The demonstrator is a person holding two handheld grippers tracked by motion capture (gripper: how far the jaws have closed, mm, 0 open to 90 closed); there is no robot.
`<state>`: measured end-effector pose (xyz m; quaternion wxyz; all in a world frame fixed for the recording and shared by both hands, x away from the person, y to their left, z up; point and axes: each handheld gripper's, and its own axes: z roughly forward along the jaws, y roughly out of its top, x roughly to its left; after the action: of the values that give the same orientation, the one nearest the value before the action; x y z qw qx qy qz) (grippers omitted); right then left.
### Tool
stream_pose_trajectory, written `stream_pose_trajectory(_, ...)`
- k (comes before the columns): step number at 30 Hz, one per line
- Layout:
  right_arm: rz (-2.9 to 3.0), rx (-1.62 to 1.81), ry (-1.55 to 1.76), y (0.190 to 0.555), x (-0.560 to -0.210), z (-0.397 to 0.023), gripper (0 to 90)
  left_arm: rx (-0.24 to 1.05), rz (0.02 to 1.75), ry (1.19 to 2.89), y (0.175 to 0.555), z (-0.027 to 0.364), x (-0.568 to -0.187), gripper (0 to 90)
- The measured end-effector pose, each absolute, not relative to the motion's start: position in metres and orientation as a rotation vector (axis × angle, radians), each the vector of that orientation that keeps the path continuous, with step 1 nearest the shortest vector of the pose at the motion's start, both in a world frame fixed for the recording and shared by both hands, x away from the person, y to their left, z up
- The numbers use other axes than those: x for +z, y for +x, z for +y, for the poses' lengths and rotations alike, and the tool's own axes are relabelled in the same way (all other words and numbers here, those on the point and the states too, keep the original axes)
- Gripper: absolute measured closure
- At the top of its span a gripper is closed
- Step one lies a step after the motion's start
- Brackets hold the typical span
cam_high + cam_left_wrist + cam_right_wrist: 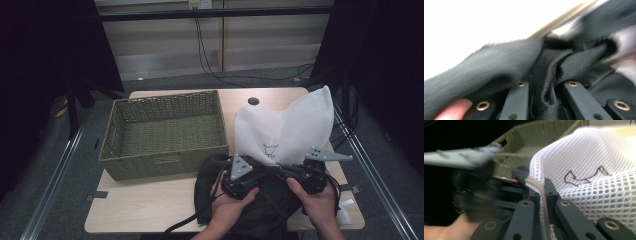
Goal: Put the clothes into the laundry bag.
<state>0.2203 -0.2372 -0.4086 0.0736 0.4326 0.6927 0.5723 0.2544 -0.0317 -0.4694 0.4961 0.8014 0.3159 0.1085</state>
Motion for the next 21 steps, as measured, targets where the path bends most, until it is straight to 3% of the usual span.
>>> stream_pose_trajectory(2,2.104,1.693,1.336,0.224,-0.42,-0.237,88.9,0.103,0.822,2.032,0.269,-0.038,-0.484,75.1)
stream_pose_trajectory(3,2.111,1.711,1.355,0.225,-0.426,-0.238,88.9,0.088,0.802,2.012,0.27,-0.037,-0.48,71.8)
stream_pose_trajectory(6,2.097,1.732,1.38,0.229,-0.435,-0.244,88.9,0.014,0.7,1.994,0.264,-0.028,-0.466,48.4)
stream_pose_trajectory(8,2.068,1.748,1.381,0.23,-0.433,-0.25,88.9,-0.039,0.602,1.966,0.254,-0.013,-0.453,38.9)
stream_pose_trajectory(12,2.049,1.75,1.391,0.23,-0.433,-0.254,88.9,-0.025,0.474,1.89,0.241,0.018,-0.432,29.9)
stream_pose_trajectory(13,2.047,1.744,1.396,0.231,-0.434,-0.254,88.8,0.006,0.485,1.861,0.24,0.028,-0.428,24.3)
stream_pose_trajectory(17,2.051,1.736,1.385,0.231,-0.434,-0.253,88.8,0.08,0.637,1.858,0.257,0.055,-0.431,16.9)
stream_pose_trajectory(21,2.055,1.742,1.393,0.232,-0.437,-0.252,88.7,-0.137,0.609,2.015,0.266,0.043,-0.46,13.9)
